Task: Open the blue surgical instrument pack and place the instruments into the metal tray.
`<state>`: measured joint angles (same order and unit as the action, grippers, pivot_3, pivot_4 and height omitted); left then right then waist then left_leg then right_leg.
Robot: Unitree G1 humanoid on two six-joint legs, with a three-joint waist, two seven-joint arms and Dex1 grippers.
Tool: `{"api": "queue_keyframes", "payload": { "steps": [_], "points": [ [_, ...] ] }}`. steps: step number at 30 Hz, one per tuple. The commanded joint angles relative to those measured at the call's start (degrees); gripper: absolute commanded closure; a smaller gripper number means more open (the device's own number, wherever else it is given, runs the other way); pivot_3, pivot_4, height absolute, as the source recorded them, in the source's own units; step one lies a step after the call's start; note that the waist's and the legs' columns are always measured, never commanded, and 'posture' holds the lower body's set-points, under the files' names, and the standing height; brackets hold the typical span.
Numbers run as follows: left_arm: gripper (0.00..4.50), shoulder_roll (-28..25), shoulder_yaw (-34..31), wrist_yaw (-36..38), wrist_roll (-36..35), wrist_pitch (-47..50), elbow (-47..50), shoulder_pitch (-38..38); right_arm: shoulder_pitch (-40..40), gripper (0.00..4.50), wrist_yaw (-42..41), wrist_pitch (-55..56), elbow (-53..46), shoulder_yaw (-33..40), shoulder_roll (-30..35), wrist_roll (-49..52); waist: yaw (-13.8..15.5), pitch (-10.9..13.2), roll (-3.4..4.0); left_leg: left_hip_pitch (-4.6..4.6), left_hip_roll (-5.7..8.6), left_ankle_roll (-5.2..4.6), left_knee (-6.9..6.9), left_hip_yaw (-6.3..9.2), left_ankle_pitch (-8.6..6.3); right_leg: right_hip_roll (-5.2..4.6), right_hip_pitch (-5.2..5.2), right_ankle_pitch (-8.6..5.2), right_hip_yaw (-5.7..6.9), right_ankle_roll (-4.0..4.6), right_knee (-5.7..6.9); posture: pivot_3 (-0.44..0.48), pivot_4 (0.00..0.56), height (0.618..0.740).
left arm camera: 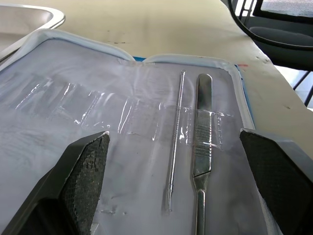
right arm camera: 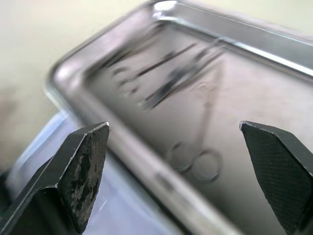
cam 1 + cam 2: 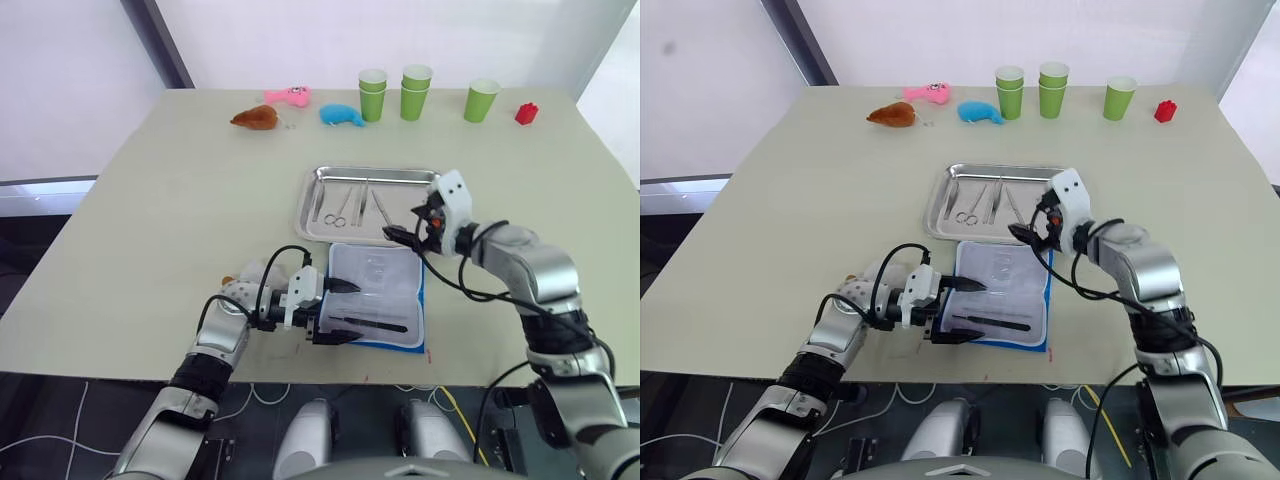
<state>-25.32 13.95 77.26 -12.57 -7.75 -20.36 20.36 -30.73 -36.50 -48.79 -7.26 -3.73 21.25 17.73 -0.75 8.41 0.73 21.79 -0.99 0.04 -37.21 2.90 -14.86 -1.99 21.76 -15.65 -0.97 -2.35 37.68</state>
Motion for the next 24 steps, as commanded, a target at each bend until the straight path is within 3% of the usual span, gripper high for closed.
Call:
{"api": "queue_keyframes", "payload": {
  "steps": [1, 6, 12, 24],
  "points": [
    [0.0, -0.1, 1.8, -2.1, 3.4, 2.6, -5.8, -2.0, 4.8, 0.03, -6.2, 6.9, -7.6, 0.6, 2.8, 3.1, 0.1, 0.0, -0.01, -0.01, 0.0, 0.0, 0.0, 0.01, 0.0, 0.0, 0.0, -0.01, 0.0, 0.0, 0.0, 0.0, 0.15, 0.74],
    [0.0, -0.4, 1.8, -1.9, 3.4, 2.6, -5.5, -2.1, 12.4, 0.03, -13.2, 14.1, -12.3, 2.4, 8.0, 5.2, 0.0, 0.1, -0.07, 0.01, 0.0, 0.0, 0.0, 0.0, 0.0, -0.01, -0.01, -0.04, 0.0, -0.05, -0.03, 0.0, 0.15, 0.74],
    [0.0, -1.5, 2.0, -0.6, 3.3, 2.5, -5.1, -2.1, 22.0, 0.03, -26.4, 23.9, -16.9, 9.9, 19.0, 10.4, 0.0, 0.3, -0.34, 0.04, 0.01, 0.01, 0.04, 0.03, -0.01, -0.03, -0.03, -0.1, 0.03, -0.07, -0.16, 0.0, 0.15, 0.74],
    [0.0, -3.5, 1.9, 2.2, 3.3, 1.2, -6.2, -0.7, 25.8, 0.03, -43.3, 24.5, -14.5, 23.7, 30.6, 27.0, 0.0, 0.8, -0.85, 0.0, -0.2, 0.02, 0.08, 0.01, -0.01, 0.02, -0.02, -0.11, 0.03, -0.05, -0.16, 0.0, 0.15, 0.74]
  ]
}}
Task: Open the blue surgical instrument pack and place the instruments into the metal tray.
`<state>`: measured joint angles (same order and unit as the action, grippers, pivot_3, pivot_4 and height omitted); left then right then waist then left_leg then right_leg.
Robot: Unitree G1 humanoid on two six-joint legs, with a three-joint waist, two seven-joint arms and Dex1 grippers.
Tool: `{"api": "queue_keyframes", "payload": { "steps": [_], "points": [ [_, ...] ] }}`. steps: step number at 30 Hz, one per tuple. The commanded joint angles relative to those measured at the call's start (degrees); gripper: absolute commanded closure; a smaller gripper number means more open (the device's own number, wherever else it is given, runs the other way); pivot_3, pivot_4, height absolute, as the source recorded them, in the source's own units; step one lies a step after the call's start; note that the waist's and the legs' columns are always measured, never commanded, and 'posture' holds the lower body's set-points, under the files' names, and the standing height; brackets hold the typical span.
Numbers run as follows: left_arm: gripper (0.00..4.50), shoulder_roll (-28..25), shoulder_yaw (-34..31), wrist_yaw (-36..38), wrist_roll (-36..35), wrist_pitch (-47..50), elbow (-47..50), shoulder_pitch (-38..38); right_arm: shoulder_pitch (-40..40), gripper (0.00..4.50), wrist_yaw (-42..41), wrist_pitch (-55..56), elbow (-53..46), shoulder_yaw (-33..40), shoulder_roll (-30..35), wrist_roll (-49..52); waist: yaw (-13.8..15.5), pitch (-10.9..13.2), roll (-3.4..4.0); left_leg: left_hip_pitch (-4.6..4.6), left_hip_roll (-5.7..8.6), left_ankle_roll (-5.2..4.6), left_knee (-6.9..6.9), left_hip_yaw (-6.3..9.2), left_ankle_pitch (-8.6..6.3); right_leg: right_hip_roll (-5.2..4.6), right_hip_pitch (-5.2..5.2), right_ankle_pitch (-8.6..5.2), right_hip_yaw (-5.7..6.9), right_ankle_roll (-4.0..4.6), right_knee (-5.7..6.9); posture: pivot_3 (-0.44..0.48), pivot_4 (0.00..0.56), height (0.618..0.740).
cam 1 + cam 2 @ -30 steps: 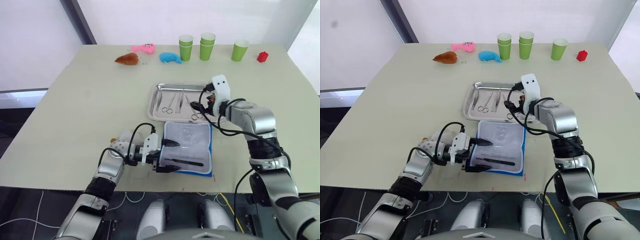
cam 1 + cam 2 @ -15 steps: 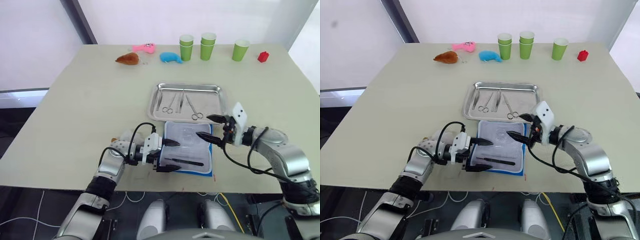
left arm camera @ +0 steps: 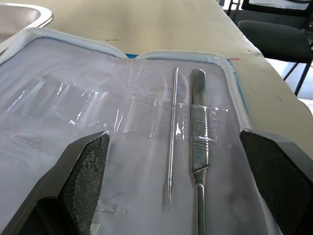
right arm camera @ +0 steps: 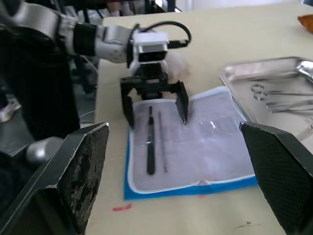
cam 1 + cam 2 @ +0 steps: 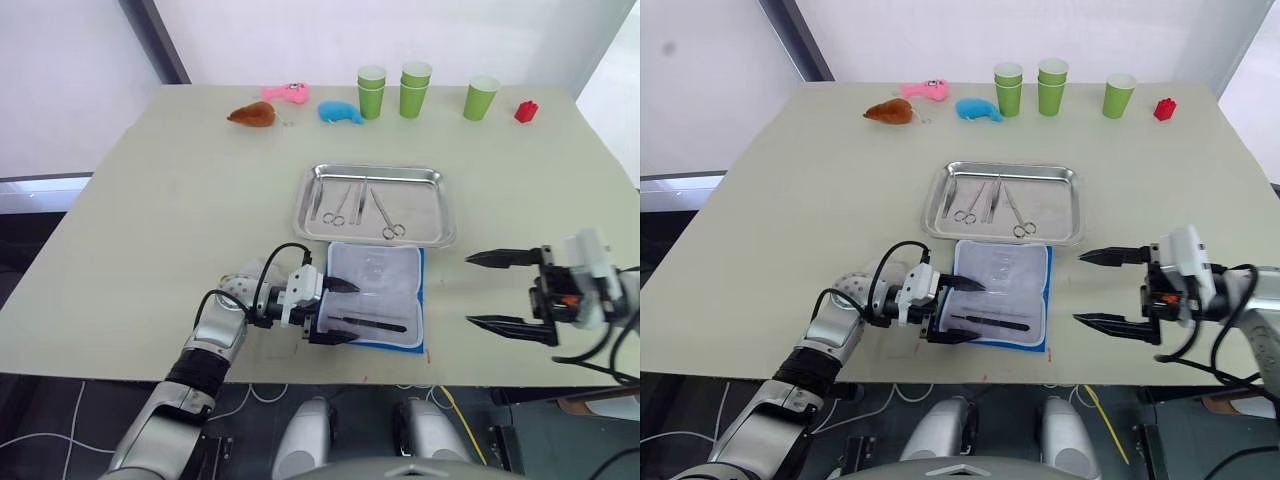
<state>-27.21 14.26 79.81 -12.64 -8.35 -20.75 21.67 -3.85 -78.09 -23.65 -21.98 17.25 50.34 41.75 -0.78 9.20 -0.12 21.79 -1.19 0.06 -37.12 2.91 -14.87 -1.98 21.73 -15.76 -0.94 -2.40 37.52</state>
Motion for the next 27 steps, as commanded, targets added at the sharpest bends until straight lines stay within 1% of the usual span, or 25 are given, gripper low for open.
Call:
{"api": "queue_keyframes", "payload": {
  "steps": [1, 7, 12, 15, 18, 24, 27],
  "points": [
    [0.0, -1.7, 1.7, 0.0, 3.4, 1.6, -6.0, -2.0, -1.5, 0.03, -2.4, -1.6, 0.7, 3.5, 2.6, 4.2, 0.0, 0.0, -0.01, 0.0, 0.0, 0.0, 0.0, 0.0, 0.0, 0.0, 0.0, -0.01, 0.0, 0.01, 0.0, 0.0, 0.15, 0.74],
    [0.0, -2.3, 2.3, 1.7, 3.8, 0.6, -6.9, -1.4, -2.0, 0.03, -6.6, -2.8, 3.2, 6.3, 7.5, 5.8, 0.0, 0.1, -0.07, 0.01, -0.05, 0.01, 0.08, -0.01, 0.0, -0.01, 0.02, -0.01, 0.01, 0.01, -0.04, 0.0, 0.15, 0.74],
    [0.0, -2.5, 2.2, 2.5, 3.9, 0.1, -8.0, -0.5, -3.7, 0.03, -6.1, -3.1, 3.3, 5.3, 7.9, 6.2, 0.0, 0.2, -0.1, 0.01, -0.02, 0.0, 0.17, -0.02, 0.0, 0.0, 0.02, 0.05, 0.01, -0.08, -0.13, 0.0, 0.15, 0.74],
    [0.0, -2.4, 2.3, 2.7, 3.7, 0.3, -8.0, -0.1, -3.9, 0.03, -2.5, -1.1, 1.9, 2.3, 5.6, 2.9, 0.0, 0.2, -0.11, 0.0, -0.03, 0.01, 0.18, -0.02, 0.0, 0.0, 0.01, 0.05, 0.01, -0.08, -0.13, 0.0, 0.15, 0.74],
    [0.0, -2.4, 2.3, 2.9, 3.6, 0.5, -7.8, 0.1, -3.5, 0.03, 3.1, -1.9, -0.2, -1.4, 3.7, -0.7, 0.0, 0.1, -0.06, 0.0, -0.03, 0.01, 0.18, -0.02, 0.0, 0.01, 0.02, 0.04, 0.01, -0.07, -0.12, 0.0, 0.15, 0.74],
    [0.0, -2.5, 2.4, 3.1, 3.6, 1.0, -7.5, 0.1, -5.2, 0.03, 11.5, -0.5, -2.7, -11.8, -1.5, -9.1, 0.0, 0.1, -0.08, 0.0, -0.02, 0.01, 0.2, -0.01, 0.0, 0.03, 0.03, 0.07, 0.01, -0.11, -0.13, 0.0, 0.15, 0.74],
    [0.0, -2.6, 2.4, 3.1, 3.6, 1.2, -7.3, 0.1, -7.5, 0.03, 14.6, 1.8, -0.5, -18.7, -5.2, -15.1, 0.0, 0.2, -0.07, 0.0, -0.02, 0.01, 0.19, -0.02, 0.0, 0.02, 0.03, 0.07, 0.0, -0.11, -0.13, 0.0, 0.15, 0.74]
  ]
}}
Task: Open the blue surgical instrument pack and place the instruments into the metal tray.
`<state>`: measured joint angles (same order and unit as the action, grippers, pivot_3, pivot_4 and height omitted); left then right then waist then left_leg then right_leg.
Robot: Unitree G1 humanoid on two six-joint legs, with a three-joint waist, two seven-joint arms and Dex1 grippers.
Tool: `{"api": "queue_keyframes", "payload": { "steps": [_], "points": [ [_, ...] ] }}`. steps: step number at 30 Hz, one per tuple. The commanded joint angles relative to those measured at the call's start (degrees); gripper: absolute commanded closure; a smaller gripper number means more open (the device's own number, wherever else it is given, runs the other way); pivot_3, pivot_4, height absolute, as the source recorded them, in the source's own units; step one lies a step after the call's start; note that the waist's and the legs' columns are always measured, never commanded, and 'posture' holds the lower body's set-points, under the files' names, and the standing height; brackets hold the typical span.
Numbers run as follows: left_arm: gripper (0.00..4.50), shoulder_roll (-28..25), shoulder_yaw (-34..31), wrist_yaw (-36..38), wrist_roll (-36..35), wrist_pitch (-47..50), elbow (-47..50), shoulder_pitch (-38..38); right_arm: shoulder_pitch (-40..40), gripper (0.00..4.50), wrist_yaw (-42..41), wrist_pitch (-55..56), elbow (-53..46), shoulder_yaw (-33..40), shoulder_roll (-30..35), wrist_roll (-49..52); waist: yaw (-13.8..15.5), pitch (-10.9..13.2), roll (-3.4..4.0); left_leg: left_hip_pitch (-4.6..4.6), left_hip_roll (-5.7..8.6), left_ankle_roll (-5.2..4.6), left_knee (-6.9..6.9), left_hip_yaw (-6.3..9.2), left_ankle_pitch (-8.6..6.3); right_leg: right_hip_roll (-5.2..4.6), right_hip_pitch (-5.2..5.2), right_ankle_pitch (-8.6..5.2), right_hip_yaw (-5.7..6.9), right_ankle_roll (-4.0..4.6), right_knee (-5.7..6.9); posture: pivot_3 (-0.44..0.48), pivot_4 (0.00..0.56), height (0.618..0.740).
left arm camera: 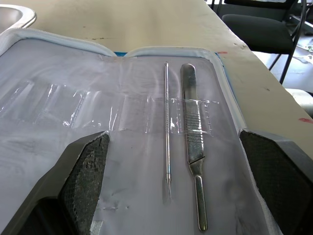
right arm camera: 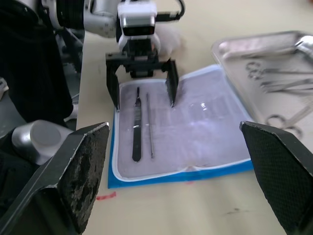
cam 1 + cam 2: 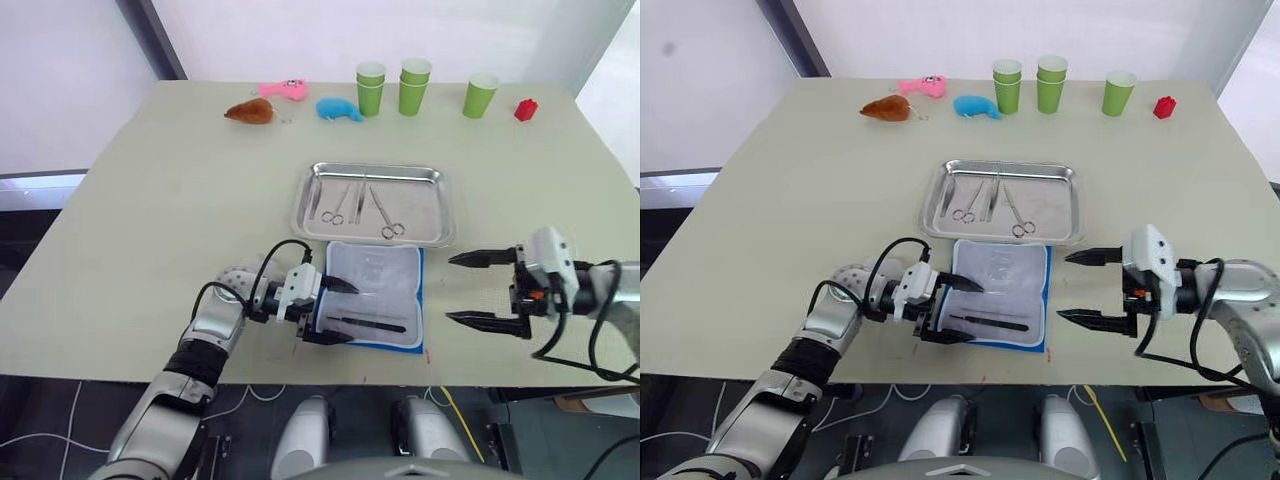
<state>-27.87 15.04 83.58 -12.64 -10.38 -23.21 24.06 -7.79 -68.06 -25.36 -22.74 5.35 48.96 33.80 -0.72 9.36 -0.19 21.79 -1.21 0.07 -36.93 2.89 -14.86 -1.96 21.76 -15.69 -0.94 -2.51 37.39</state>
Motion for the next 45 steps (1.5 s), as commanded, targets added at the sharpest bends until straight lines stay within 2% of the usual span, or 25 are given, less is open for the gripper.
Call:
{"api": "queue_keyframes", "payload": {
  "steps": [1, 8, 16, 25, 26, 27, 28, 30, 32, 34, 35, 36, 45],
  "points": [
    [0.0, -2.0, 1.6, -0.7, 3.6, 3.2, -4.7, -2.3, -4.3, 0.03, 5.6, 4.0, 1.1, -8.6, -5.2, -8.7, -0.1, 0.0, -0.04, -0.02, 0.01, 0.0, 0.0, -0.02, 0.0, 0.01, -0.01, 0.0, -0.02, 0.0, -0.01, 0.0, 0.15, 0.74],
    [0.0, -2.4, 1.6, -0.8, 3.4, 3.4, -4.5, -2.5, -8.1, 0.03, 9.1, 10.7, 9.9, -17.8, -13.1, -18.4, -0.1, 0.0, -0.01, -0.02, 0.05, 0.0, -0.01, 0.0, 0.0, 0.06, 0.0, 0.01, -0.01, 0.01, 0.04, 0.0, 0.15, 0.74],
    [0.0, -2.7, 1.4, -1.0, 3.2, 3.8, -4.1, -2.7, -9.5, 0.03, 8.8, 17.4, 18.0, -22.7, -15.2, -25.2, -0.1, 0.0, -0.02, -0.04, 0.07, 0.0, -0.04, -0.01, 0.0, 0.09, 0.0, 0.01, -0.03, 0.03, 0.13, 0.0, 0.15, 0.74],
    [0.0, -2.8, 1.4, -1.0, 3.1, 3.8, -4.0, -2.9, -9.2, 0.03, 8.6, 17.5, 22.0, -25.6, -16.9, -28.7, -0.3, -0.1, -0.04, -0.15, 0.02, -0.01, -0.12, -0.03, 0.0, 0.18, -0.01, 0.01, -0.1, 0.05, 0.33, 0.0, 0.15, 0.74],
    [0.0, -2.8, 1.4, -1.1, 3.1, 3.8, -4.0, -2.9, -9.1, 0.55, 8.4, 17.8, 22.2, -26.0, -16.9, -29.1, -0.4, -0.1, -0.05, -0.16, 0.02, 0.0, -0.12, -0.04, 0.0, 0.18, -0.01, 0.01, -0.11, 0.06, 0.34, 0.0, 0.15, 0.74],
    [0.0, -2.8, 1.4, -1.1, 3.1, 3.8, -4.0, -2.9, -9.1, 0.78, 8.3, 18.1, 22.5, -26.3, -16.9, -29.5, -0.4, -0.1, -0.06, -0.17, 0.01, -0.01, -0.12, -0.04, 0.0, 0.2, -0.01, 0.01, -0.11, 0.07, 0.34, 0.0, 0.15, 0.74],
    [0.0, -2.8, 1.4, -1.1, 3.1, 3.8, -4.0, -2.9, -9.0, 1.22, 8.2, 18.3, 22.8, -26.5, -16.9, -29.7, -0.4, -0.1, -0.06, -0.18, 0.0, -0.01, -0.12, -0.04, 0.0, 0.21, -0.02, 0.01, -0.11, 0.08, 0.34, 0.0, 0.15, 0.74],
    [0.0, -2.7, 1.5, -1.2, 3.1, 3.8, -4.0, -2.9, -8.7, 2.41, 8.1, 18.3, 23.7, -26.9, -16.9, -29.7, -0.4, -0.1, -0.07, -0.2, -0.01, -0.01, -0.12, -0.04, 0.0, 0.23, -0.02, 0.04, -0.12, 0.12, 0.36, 0.0, 0.15, 0.74],
    [0.0, -2.7, 1.5, -1.2, 3.2, 3.8, -4.0, -2.9, -8.2, 2.97, 7.9, 19.1, 25.2, -27.0, -16.8, -29.6, -0.4, -0.2, -0.1, -0.23, -0.02, -0.01, -0.14, -0.04, 0.01, 0.25, -0.02, 0.06, -0.13, 0.16, 0.38, 0.0, 0.15, 0.74],
    [0.0, -2.6, 1.5, -1.3, 3.1, 3.8, -4.0, -2.9, -7.8, 3.82, 7.7, 19.6, 26.0, -26.9, -16.6, -29.5, -0.5, -0.2, -0.13, -0.25, -0.03, -0.01, -0.15, -0.04, 0.01, 0.27, -0.03, 0.06, -0.14, 0.2, 0.39, 0.0, 0.15, 0.74],
    [0.0, -2.6, 1.5, -1.3, 3.1, 3.8, -4.0, -2.8, -7.7, 3.96, 7.6, 19.7, 26.2, -26.8, -16.6, -29.4, -0.4, -0.3, -0.14, -0.25, -0.03, -0.01, -0.15, -0.04, 0.01, 0.27, -0.03, 0.05, -0.14, 0.21, 0.39, 0.0, 0.15, 0.74],
    [0.0, -2.7, 1.5, -1.3, 3.1, 3.8, -4.1, -2.8, -7.6, 4.41, 7.7, 19.8, 26.2, -26.7, -16.6, -29.4, -0.4, -0.3, -0.16, -0.26, -0.03, -0.01, -0.15, -0.04, 0.01, 0.27, -0.03, 0.05, -0.15, 0.21, 0.39, 0.0, 0.15, 0.74],
    [0.0, -2.5, 1.6, -1.5, 3.2, 3.5, -4.6, -2.5, -6.6, 4.47, 7.2, 19.0, 23.5, -26.8, -16.9, -28.1, -0.4, -0.5, -0.22, -0.26, -0.03, -0.01, -0.16, -0.05, 0.0, 0.26, -0.04, 0.06, -0.16, 0.2, 0.39, 0.0, 0.15, 0.74]
  ]
}}
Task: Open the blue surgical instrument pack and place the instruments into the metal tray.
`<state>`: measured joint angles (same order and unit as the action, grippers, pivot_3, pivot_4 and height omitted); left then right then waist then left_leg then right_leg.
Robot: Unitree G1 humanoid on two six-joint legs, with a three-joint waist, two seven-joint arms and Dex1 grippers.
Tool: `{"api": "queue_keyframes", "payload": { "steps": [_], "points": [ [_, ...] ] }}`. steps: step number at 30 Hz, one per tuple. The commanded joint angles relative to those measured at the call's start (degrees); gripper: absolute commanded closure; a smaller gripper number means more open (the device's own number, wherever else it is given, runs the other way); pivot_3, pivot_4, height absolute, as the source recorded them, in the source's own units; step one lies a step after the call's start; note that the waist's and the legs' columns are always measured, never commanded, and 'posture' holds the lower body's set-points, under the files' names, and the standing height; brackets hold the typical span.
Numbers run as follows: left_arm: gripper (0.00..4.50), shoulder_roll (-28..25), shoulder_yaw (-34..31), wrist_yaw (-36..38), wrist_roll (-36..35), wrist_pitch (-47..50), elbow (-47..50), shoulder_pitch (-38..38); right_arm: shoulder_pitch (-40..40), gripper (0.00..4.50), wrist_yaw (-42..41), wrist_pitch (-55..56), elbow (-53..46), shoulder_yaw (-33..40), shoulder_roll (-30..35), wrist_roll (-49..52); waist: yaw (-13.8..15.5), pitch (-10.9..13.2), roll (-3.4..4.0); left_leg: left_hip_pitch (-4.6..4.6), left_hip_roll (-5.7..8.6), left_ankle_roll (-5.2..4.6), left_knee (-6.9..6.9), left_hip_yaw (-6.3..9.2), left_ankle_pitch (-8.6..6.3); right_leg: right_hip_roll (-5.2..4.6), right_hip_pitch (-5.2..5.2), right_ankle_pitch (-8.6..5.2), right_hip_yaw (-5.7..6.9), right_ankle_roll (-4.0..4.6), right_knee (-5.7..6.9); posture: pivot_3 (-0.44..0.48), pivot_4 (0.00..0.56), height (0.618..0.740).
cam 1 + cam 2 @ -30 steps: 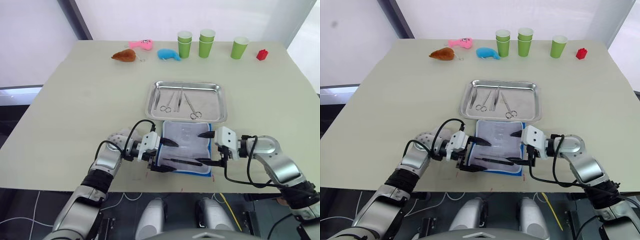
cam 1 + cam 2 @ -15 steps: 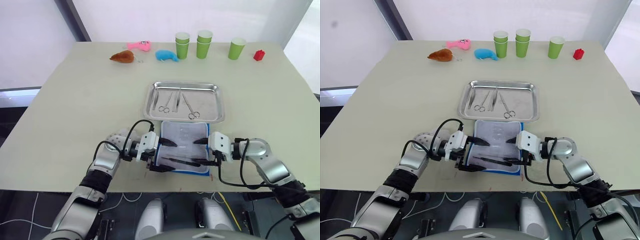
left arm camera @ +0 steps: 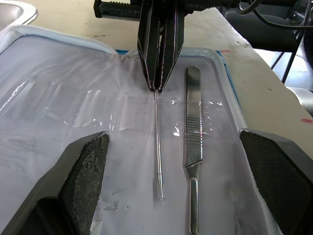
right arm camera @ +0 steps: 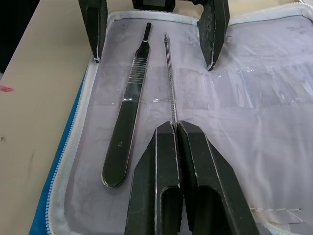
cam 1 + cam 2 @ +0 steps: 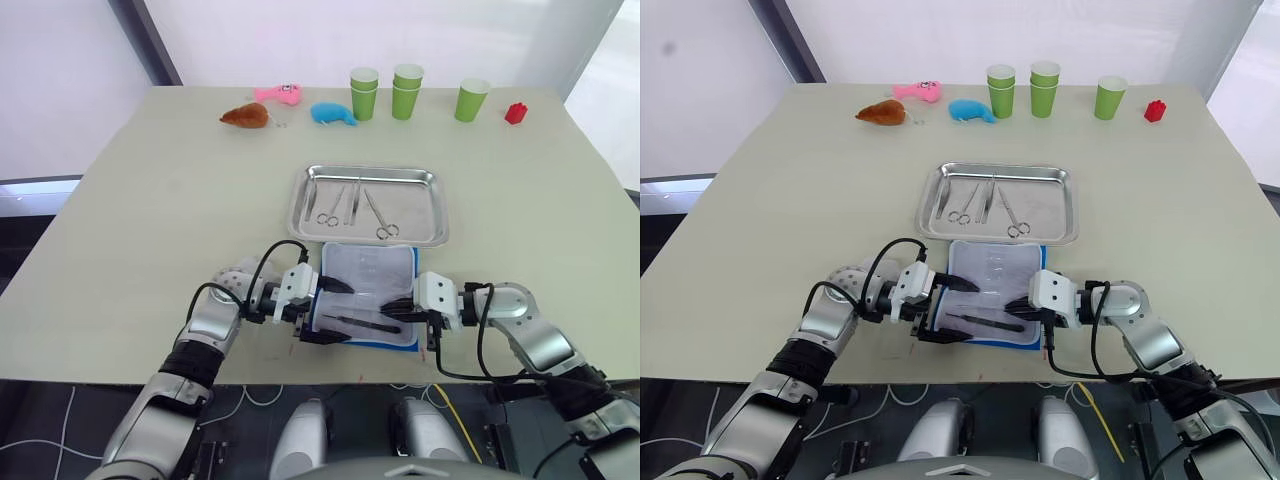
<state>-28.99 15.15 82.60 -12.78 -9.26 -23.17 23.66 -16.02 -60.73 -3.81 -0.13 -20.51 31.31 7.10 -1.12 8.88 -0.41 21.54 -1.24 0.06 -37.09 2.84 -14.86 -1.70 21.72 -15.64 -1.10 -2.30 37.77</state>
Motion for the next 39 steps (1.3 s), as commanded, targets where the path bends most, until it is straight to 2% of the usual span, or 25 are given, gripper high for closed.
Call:
{"api": "queue_keyframes", "payload": {
  "steps": [1, 18, 26, 39],
  "points": [
    [0.0, -1.4, 1.5, -0.5, 3.3, 2.4, -4.6, -2.2, 1.5, 4.47, -0.3, -3.0, 0.2, -0.9, 0.9, -1.2, 0.0, 0.0, 0.01, 0.0, 0.0, 0.0, 0.0, 0.0, 0.0, 0.0, 0.0, 0.0, 0.0, 0.0, 0.0, 0.0, 0.15, 0.74],
    [0.0, -1.0, 1.6, -0.6, 3.5, 2.1, -5.3, -1.8, -5.1, 4.47, -2.7, -17.1, -15.3, -3.7, 4.2, -2.7, 0.1, 0.1, 0.07, 0.08, 0.01, 0.0, -0.01, 0.05, 0.0, -0.01, 0.04, 0.0, 0.05, 0.0, -0.02, 0.0, 0.15, 0.74],
    [0.0, -1.0, 1.7, -0.5, 3.4, 2.1, -5.1, -1.9, -9.3, 4.47, -2.2, -22.4, -19.4, -5.0, 4.6, -5.5, 0.1, 0.1, 0.09, 0.11, 0.01, 0.0, -0.02, 0.08, 0.0, -0.02, 0.06, 0.0, 0.08, -0.01, -0.02, 0.0, 0.15, 0.74],
    [0.0, -0.9, 1.7, -0.7, 3.4, 2.2, -4.9, -2.1, -11.3, 4.47, -3.1, -25.6, -23.2, -5.0, 6.8, -6.2, 0.1, 0.1, 0.1, 0.14, 0.02, 0.0, -0.04, 0.1, 0.0, -0.05, 0.07, 0.01, 0.1, -0.01, -0.02, 0.0, 0.15, 0.74]
  ]
}}
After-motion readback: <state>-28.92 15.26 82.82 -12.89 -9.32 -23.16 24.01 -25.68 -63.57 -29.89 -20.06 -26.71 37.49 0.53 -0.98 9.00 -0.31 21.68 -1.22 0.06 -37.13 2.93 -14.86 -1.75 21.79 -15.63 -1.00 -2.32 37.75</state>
